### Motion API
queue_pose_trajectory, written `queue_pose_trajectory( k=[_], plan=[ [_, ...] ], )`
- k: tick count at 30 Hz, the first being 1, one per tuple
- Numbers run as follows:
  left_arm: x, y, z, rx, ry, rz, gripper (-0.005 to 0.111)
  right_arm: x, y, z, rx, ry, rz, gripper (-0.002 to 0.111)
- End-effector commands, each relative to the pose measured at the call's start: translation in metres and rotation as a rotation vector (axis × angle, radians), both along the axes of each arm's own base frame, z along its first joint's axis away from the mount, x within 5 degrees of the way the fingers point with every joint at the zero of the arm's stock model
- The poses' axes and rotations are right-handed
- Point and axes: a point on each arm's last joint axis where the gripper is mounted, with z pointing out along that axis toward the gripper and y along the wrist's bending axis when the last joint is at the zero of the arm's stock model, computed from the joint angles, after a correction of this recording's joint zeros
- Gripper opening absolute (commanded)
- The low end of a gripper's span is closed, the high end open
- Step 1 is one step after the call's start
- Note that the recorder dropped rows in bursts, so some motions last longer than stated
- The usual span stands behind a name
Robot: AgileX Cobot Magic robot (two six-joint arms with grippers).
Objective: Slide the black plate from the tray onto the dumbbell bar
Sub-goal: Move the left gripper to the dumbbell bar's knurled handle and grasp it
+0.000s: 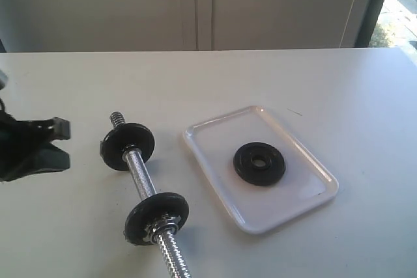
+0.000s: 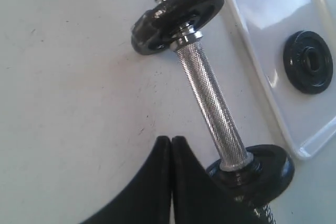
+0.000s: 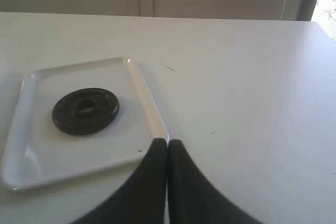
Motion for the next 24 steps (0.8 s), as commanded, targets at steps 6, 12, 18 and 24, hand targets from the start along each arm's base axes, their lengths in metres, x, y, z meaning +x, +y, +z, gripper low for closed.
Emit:
queue_pose_trajectory(
  k=[6,12,18,24],
  plan=[
    [0.042,-0.059,-0.02,-0.013,-0.011,-0.02,0.009,0.0,0.0,0.0,-0.01,-0.009,0.004,0.0],
    [0.058,-0.067,-0.036,-0.072,0.115,0.097,0.047,0.0,0.0,0.0,-0.01,-0.009,0.004,0.0],
    [0.061,-0.068,-0.046,-0.092,0.173,0.163,0.078,0.0,0.0,0.0,-0.01,-0.009,0.004,0.0],
    [0.065,-0.067,-0.045,-0.098,0.138,0.196,0.079,0.0,0.0,0.0,-0.01,-0.009,0.004,0.0]
  ],
)
